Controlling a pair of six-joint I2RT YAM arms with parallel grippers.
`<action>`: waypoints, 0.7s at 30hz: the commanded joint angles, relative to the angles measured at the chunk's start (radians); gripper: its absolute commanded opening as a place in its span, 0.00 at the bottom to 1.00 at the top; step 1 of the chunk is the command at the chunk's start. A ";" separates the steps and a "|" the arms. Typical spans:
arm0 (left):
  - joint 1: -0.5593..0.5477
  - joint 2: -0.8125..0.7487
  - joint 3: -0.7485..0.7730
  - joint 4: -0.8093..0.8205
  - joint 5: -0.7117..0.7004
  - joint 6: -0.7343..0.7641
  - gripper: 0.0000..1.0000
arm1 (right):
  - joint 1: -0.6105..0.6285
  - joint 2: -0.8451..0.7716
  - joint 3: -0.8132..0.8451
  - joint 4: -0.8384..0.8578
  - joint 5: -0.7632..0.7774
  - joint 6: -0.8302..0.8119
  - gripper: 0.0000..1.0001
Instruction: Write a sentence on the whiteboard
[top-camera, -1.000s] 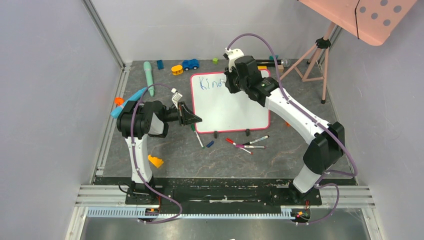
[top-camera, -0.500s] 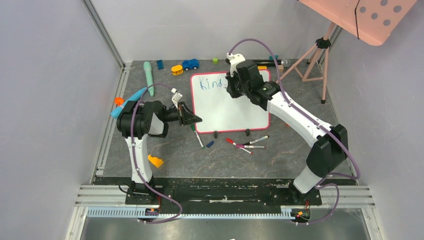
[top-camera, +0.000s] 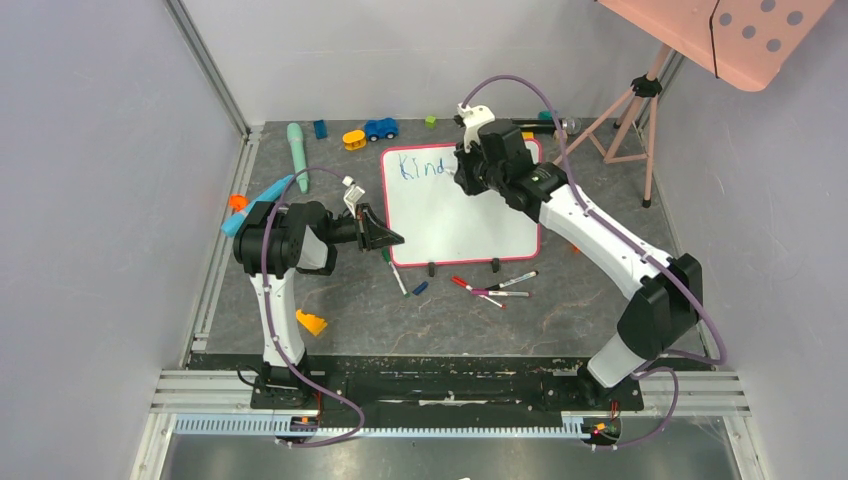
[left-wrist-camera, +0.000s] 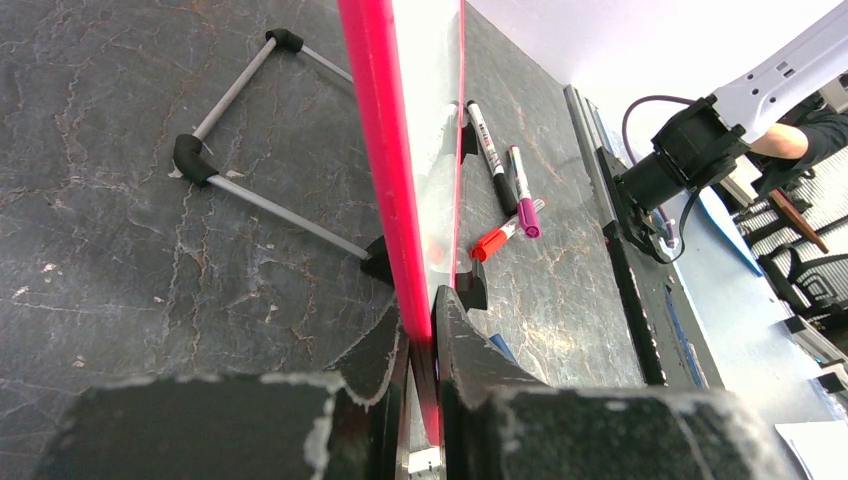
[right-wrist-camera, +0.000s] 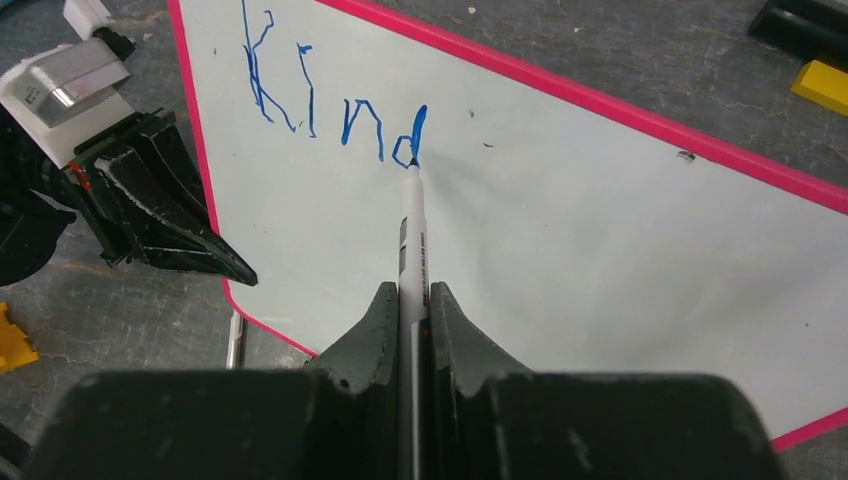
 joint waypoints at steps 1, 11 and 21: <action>-0.003 0.022 0.002 0.074 0.036 0.121 0.02 | -0.008 -0.080 0.004 0.049 -0.021 -0.003 0.00; -0.003 0.022 0.002 0.074 0.037 0.121 0.02 | -0.019 -0.066 0.013 0.034 0.016 -0.006 0.00; -0.003 0.022 0.001 0.074 0.037 0.121 0.02 | -0.021 -0.035 0.020 0.023 0.031 -0.009 0.00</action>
